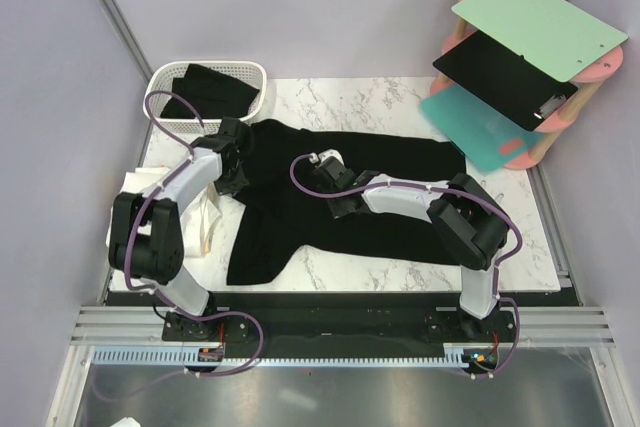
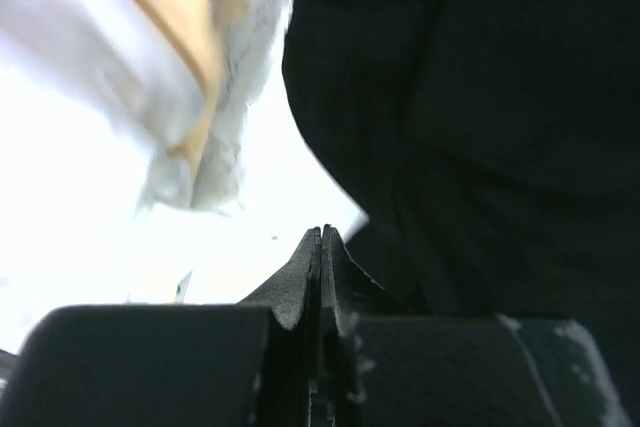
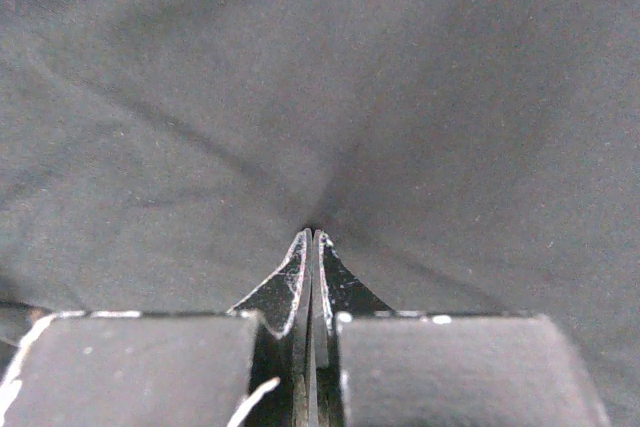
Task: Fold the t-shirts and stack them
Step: Fold the flattened tshirt in 1/3 of the way
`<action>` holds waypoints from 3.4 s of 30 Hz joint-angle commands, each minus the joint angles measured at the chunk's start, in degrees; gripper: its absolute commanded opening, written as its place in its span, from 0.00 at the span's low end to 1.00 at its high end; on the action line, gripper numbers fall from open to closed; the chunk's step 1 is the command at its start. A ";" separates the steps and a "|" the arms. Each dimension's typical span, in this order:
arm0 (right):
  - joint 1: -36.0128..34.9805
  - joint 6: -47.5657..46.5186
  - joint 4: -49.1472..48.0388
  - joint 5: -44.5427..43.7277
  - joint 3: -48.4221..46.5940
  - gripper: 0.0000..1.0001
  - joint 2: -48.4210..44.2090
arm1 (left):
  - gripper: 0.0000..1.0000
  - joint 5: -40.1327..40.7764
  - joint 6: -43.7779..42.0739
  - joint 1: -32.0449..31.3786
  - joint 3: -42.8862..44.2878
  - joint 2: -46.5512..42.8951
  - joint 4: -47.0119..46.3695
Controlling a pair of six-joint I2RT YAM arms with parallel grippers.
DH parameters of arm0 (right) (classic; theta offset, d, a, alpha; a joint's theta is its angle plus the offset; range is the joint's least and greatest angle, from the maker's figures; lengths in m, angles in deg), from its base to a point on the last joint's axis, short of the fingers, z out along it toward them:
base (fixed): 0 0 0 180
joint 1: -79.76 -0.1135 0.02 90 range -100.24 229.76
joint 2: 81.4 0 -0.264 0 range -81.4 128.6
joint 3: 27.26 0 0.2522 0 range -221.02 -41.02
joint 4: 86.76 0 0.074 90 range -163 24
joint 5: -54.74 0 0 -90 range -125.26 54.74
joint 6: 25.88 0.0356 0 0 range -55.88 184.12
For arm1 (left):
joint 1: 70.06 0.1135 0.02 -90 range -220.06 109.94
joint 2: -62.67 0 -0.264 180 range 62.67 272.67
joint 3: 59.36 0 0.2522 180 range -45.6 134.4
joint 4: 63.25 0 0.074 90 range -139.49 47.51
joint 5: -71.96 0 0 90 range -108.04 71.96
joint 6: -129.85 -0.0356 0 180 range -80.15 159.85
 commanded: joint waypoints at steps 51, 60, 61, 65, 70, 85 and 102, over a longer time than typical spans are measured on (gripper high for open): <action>8.32 -0.51 -7.38 10.34 5.04 0.00 -11.49 | 0.02 -7.43 18.72 -13.78 -26.87 -27.83 2.76; 22.63 -0.15 -6.33 6.38 5.75 0.00 -9.65 | 0.02 2.84 8.36 -15.37 -7.54 -13.65 2.59; 23.70 -0.59 -6.07 5.42 5.05 0.00 -9.21 | 0.02 3.47 7.30 -15.28 -3.17 -10.98 2.59; 28.45 -0.95 -3.78 0.76 2.77 0.00 -7.54 | 0.02 4.96 2.38 -15.28 7.49 0.62 1.98; 34.34 -0.24 -3.51 -1.36 1.19 0.00 -6.49 | 0.02 4.79 -1.76 -14.14 21.27 12.67 1.19; 37.33 -2.26 -2.46 -1.98 -9.45 0.00 7.65 | 0.02 -0.22 -2.38 -4.47 34.23 33.34 3.29; 37.16 -3.32 0.71 1.01 -16.93 0.00 9.98 | 0.02 -0.22 -1.32 -0.69 26.94 26.50 1.19</action>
